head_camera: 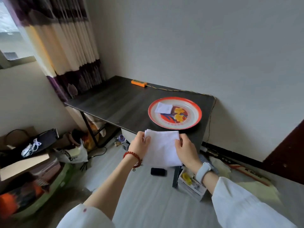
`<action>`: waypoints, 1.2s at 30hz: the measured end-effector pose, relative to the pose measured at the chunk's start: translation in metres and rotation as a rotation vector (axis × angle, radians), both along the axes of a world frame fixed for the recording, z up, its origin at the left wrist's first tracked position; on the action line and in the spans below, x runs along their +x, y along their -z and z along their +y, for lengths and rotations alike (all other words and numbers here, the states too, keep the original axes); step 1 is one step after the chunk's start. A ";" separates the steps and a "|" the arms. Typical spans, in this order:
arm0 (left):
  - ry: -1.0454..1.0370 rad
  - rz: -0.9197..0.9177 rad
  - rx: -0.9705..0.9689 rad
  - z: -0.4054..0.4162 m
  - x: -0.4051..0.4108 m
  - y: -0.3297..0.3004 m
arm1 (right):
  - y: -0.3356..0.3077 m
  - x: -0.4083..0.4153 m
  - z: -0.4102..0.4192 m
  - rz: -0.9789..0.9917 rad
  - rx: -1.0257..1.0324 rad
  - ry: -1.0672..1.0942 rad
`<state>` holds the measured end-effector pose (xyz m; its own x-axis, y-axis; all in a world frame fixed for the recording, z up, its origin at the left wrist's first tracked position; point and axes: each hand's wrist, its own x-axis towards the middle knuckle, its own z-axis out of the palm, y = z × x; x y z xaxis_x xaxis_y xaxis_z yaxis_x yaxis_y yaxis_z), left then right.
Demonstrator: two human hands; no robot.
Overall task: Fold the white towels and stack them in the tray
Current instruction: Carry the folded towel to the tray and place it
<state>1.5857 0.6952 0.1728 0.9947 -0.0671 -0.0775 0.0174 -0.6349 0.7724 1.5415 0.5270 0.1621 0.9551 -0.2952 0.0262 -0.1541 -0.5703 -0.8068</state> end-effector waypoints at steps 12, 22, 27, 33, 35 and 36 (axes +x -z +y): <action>0.103 0.080 0.127 -0.085 0.334 0.079 | 0.084 0.319 -0.075 0.018 -0.031 0.129; 0.092 0.150 0.278 -0.139 0.509 0.156 | 0.165 0.488 -0.116 0.090 -0.115 0.224; 0.117 0.107 0.345 -0.158 0.551 0.185 | 0.196 0.529 -0.124 0.131 -0.205 0.301; 0.202 0.057 0.476 -0.166 0.571 0.201 | 0.211 0.546 -0.131 0.203 -0.296 0.276; 0.231 0.030 0.500 -0.167 0.573 0.203 | 0.213 0.546 -0.131 0.236 -0.335 0.286; 0.236 0.023 0.504 -0.167 0.573 0.203 | 0.213 0.546 -0.131 0.243 -0.339 0.292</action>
